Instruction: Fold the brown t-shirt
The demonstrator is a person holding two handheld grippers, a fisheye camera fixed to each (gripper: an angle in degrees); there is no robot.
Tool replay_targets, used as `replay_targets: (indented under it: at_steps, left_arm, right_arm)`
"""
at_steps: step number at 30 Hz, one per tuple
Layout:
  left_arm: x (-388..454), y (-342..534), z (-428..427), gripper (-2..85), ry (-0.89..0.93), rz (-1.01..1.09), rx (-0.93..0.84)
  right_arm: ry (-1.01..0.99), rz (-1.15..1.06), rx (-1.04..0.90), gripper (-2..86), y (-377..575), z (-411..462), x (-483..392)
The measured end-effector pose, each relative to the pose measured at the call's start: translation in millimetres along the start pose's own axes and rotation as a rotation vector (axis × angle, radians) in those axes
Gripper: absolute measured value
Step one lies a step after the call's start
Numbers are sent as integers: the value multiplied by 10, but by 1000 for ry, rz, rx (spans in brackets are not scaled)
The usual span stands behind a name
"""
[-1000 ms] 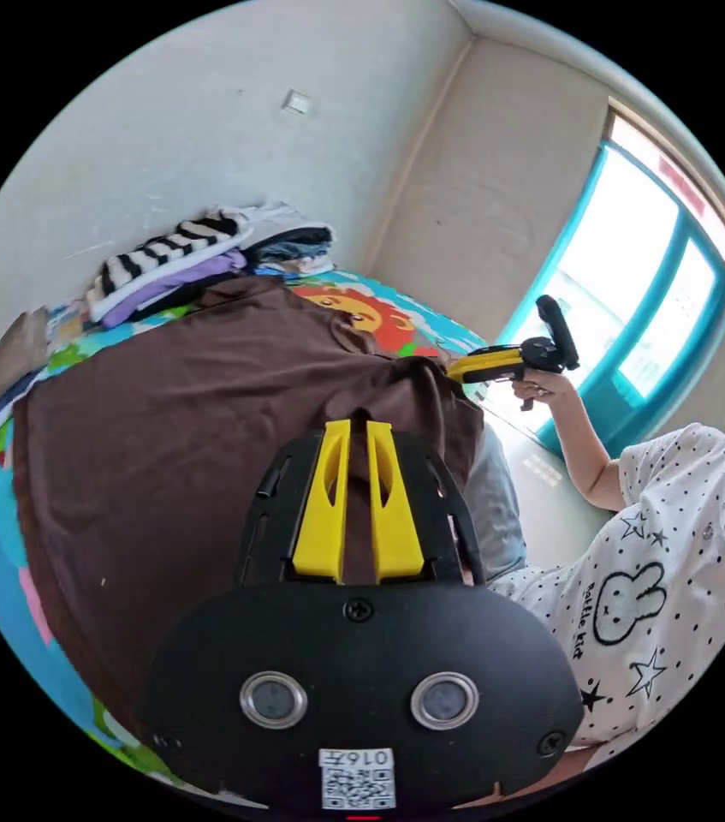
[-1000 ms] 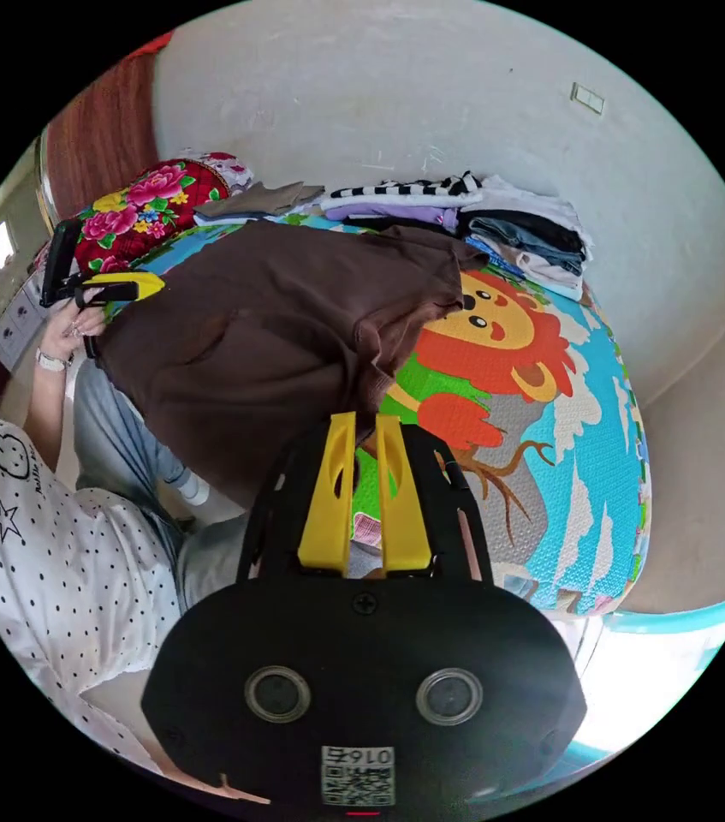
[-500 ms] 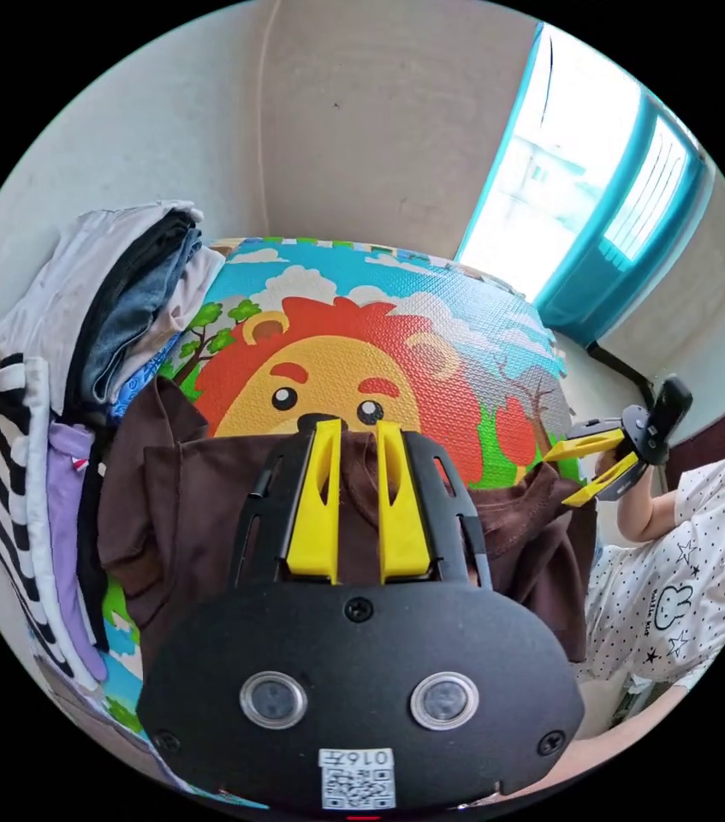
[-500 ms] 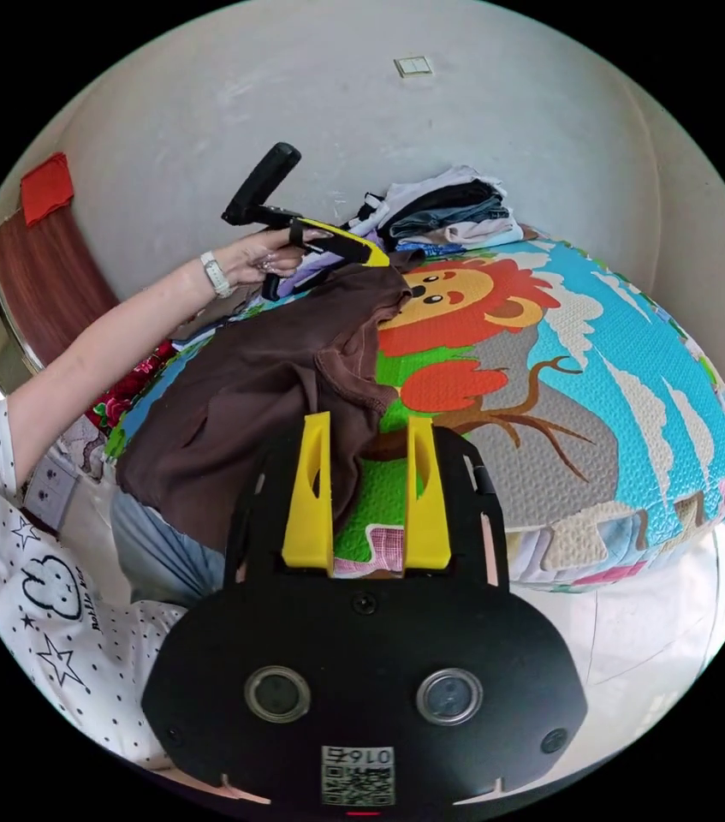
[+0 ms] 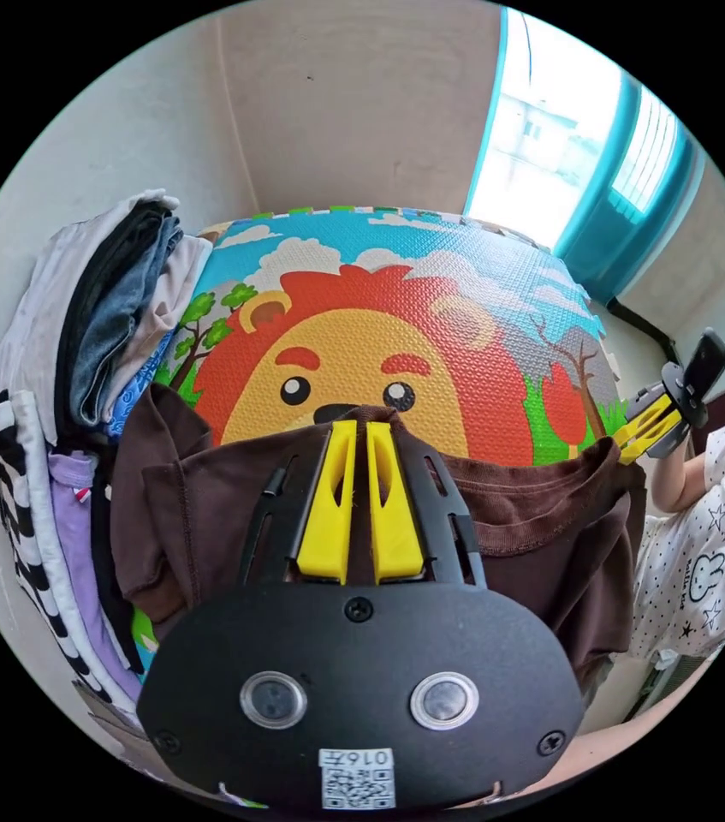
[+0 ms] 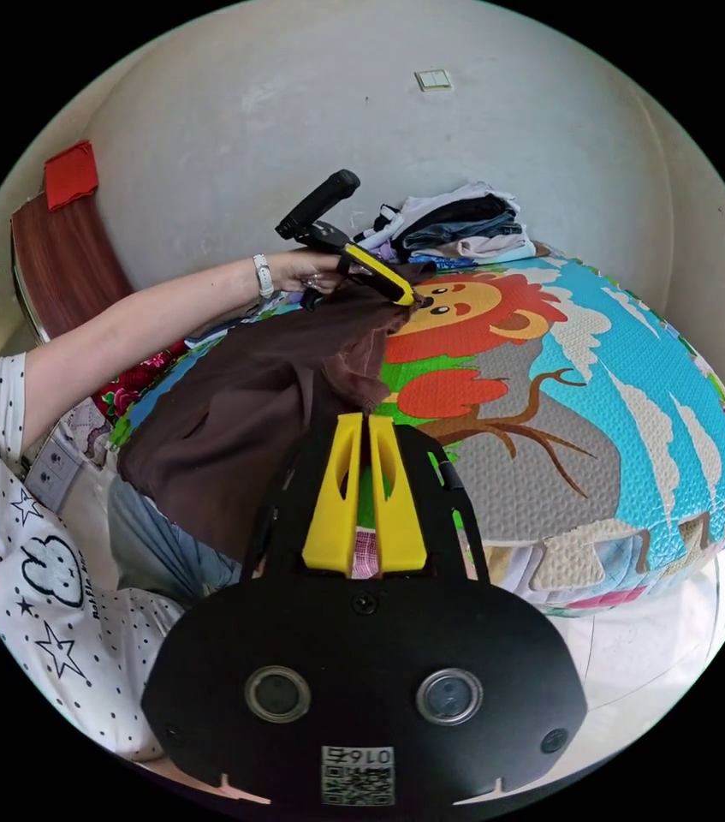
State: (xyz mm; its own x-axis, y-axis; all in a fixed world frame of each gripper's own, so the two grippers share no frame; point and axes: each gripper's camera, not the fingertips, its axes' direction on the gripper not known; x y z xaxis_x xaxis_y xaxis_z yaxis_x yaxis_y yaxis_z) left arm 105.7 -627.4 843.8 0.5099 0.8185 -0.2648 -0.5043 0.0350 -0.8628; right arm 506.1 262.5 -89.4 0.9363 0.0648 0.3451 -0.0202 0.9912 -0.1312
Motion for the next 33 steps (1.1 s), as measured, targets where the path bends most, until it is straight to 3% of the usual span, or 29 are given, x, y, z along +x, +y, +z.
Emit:
replay_targets:
  at_steps: [7, 11, 14, 17, 21, 24, 27, 29, 33]
  left_arm:
    - [-233, -23, -37, 0, -59, -85, 17]
    - [-484, 125, -176, 27, 11, -204, 38]
    - [-668, 373, -616, 55, 52, -246, 115]
    - [-729, 782, -1253, 79, -68, -279, 183]
    - [-504, 1537, -1693, 79, -139, -285, 141]
    - [-345, 1915, -1739, 33, -152, -272, 201]
    - [-343, 2061, -1674, -4, -129, -292, 276]
    - [-419, 2035, -1551, -7, -102, -305, 276]
    - [-600, 1762, -1096, -7, 22, -319, 280]
  right_arm:
    - [119, 28, -60, 7, -14, -23, -11]
    - [98, 57, -79, 19, -16, -36, 8]
    - [172, 82, -34, 54, 35, -181, -44]
    - [189, 76, 53, 85, 84, -382, -152]
    - [126, -30, 107, 87, 21, -504, -436]
    - [158, -102, 109, 75, -75, -422, -656]
    - [194, -131, -19, 65, -220, -180, -752]
    - [279, -106, -125, 75, -260, -18, -744]
    - [356, -8, -96, 91, -181, -18, -648]
